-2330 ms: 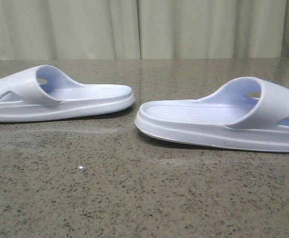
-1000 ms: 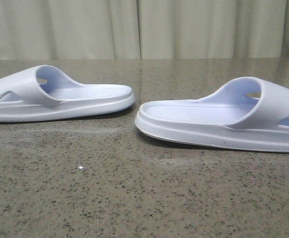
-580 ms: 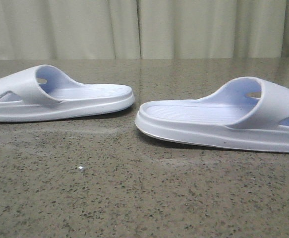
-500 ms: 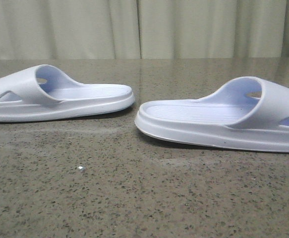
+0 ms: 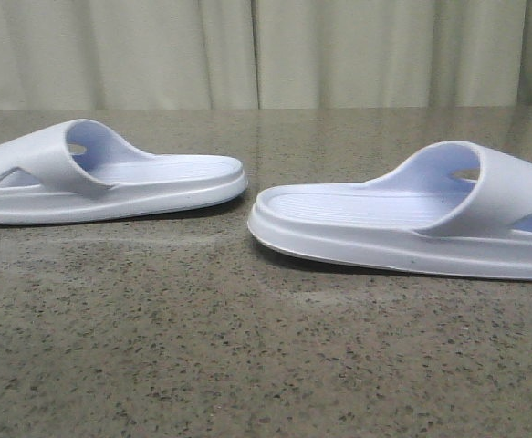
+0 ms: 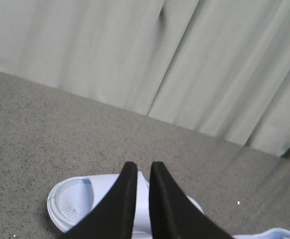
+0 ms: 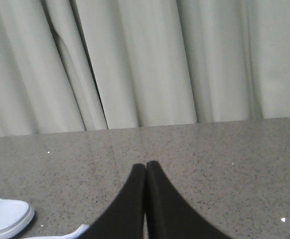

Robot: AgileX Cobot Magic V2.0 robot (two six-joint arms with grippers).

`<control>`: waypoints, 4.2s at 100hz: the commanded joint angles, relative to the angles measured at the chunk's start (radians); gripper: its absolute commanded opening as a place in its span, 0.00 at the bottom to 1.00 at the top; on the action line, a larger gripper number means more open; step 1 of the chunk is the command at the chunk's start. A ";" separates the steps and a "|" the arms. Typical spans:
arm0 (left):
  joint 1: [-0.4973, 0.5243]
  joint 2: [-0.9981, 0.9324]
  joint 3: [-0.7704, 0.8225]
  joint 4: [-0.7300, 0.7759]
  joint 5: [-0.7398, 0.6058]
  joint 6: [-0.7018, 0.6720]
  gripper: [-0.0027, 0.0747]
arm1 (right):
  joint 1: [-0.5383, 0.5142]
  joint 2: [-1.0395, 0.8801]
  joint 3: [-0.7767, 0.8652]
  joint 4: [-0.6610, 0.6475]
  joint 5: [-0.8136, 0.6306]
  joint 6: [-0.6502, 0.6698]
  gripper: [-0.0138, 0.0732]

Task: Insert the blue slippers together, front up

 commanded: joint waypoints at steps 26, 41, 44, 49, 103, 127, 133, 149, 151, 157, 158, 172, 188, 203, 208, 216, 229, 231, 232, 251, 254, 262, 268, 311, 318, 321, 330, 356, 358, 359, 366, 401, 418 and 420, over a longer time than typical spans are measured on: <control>0.002 0.201 -0.111 -0.051 0.035 -0.009 0.06 | -0.001 0.146 -0.083 0.022 0.072 0.001 0.07; 0.000 0.212 -0.111 -0.060 0.061 -0.009 0.09 | -0.001 0.153 -0.083 0.029 0.099 0.001 0.08; 0.000 0.212 -0.111 -0.063 0.064 -0.009 0.12 | -0.001 0.153 -0.083 0.037 0.099 0.001 0.10; 0.000 0.212 -0.111 -0.073 0.064 -0.009 0.20 | -0.001 0.153 -0.083 0.056 0.099 0.001 0.17; 0.000 0.250 -0.064 -0.108 -0.042 -0.161 0.72 | -0.001 0.153 -0.083 0.111 0.095 0.001 0.71; 0.000 0.425 -0.060 -0.186 -0.113 -0.165 0.72 | -0.001 0.153 -0.083 0.121 0.095 0.001 0.71; 0.000 0.471 -0.060 -0.209 -0.127 -0.165 0.72 | -0.001 0.153 -0.083 0.128 0.095 0.001 0.71; 0.000 0.579 -0.060 -0.265 -0.167 -0.165 0.72 | -0.001 0.153 -0.083 0.142 0.097 0.001 0.71; 0.000 0.590 -0.060 -0.275 -0.173 -0.165 0.72 | -0.001 0.153 -0.083 0.142 0.097 0.001 0.71; 0.000 0.617 -0.060 -0.300 -0.187 -0.165 0.72 | -0.001 0.153 -0.083 0.142 0.098 0.001 0.71; 0.000 0.624 -0.060 -0.303 -0.192 -0.165 0.72 | -0.001 0.153 -0.083 0.142 0.098 0.001 0.71; 0.000 0.677 -0.060 -0.354 -0.213 -0.165 0.72 | -0.001 0.153 -0.083 0.142 0.098 0.001 0.71; 0.000 0.732 -0.060 -0.379 -0.233 -0.165 0.72 | -0.001 0.153 -0.083 0.142 0.098 0.001 0.71; 0.000 0.781 -0.065 -0.402 -0.239 -0.165 0.72 | -0.001 0.153 -0.083 0.142 0.098 0.001 0.71; 0.000 0.798 -0.073 -0.402 -0.237 -0.165 0.72 | -0.001 0.153 -0.083 0.142 0.098 0.001 0.71; 0.000 0.822 -0.085 -0.405 -0.234 -0.165 0.72 | -0.001 0.153 -0.083 0.142 0.098 0.001 0.71; 0.000 0.862 -0.114 -0.405 -0.228 -0.165 0.72 | -0.001 0.153 -0.083 0.142 0.098 0.001 0.71; 0.000 0.869 -0.118 -0.405 -0.224 -0.165 0.72 | -0.001 0.153 -0.083 0.142 0.098 0.001 0.71; 0.000 0.873 -0.120 -0.405 -0.224 -0.165 0.72 | -0.001 0.153 -0.083 0.142 0.098 0.001 0.71; 0.000 0.933 -0.157 -0.424 -0.182 -0.165 0.72 | -0.001 0.153 -0.083 0.142 0.098 0.001 0.71; 0.000 0.942 -0.163 -0.424 -0.173 -0.165 0.72 | -0.001 0.153 -0.083 0.142 0.098 0.001 0.71; 0.000 0.965 -0.177 -0.428 -0.148 -0.165 0.72 | -0.001 0.153 -0.083 0.142 0.098 0.001 0.71; 0.000 0.982 -0.184 -0.431 -0.127 -0.165 0.72 | -0.001 0.153 -0.083 0.142 0.098 0.001 0.71; 0.000 1.003 -0.198 -0.438 -0.048 -0.159 0.57 | -0.001 0.153 -0.083 0.142 0.098 0.001 0.71; 0.000 1.003 -0.198 -0.438 -0.048 -0.159 0.51 | -0.001 0.153 -0.083 0.142 0.098 0.001 0.71; 0.000 1.003 -0.198 -0.438 -0.048 -0.159 0.49 | -0.001 0.153 -0.083 0.142 0.098 0.001 0.71; 0.000 1.003 -0.198 -0.438 -0.048 -0.159 0.41 | -0.001 0.153 -0.083 0.142 0.098 0.001 0.71; 0.000 1.003 -0.198 -0.438 -0.050 -0.159 0.14 | -0.001 0.153 -0.083 0.144 0.101 0.001 0.71; 0.000 1.003 -0.198 -0.438 -0.050 -0.159 0.11 | -0.001 0.153 -0.083 0.144 0.101 0.001 0.71; 0.000 1.003 -0.198 -0.438 -0.052 -0.159 0.10 | -0.001 0.153 -0.083 0.144 0.101 0.001 0.71; 0.000 1.003 -0.198 -0.438 -0.056 -0.156 0.06 | -0.001 0.153 -0.083 0.144 0.101 0.001 0.71; 0.000 0.921 -0.198 -0.465 -0.022 -0.156 0.06 | -0.001 0.153 -0.083 0.144 0.101 0.001 0.71; 0.000 0.795 -0.198 -0.477 -0.002 -0.156 0.06 | -0.001 0.153 -0.083 0.144 0.101 0.001 0.71; 0.000 0.777 -0.198 -0.480 0.005 -0.156 0.06 | -0.001 0.153 -0.083 0.144 0.101 0.001 0.71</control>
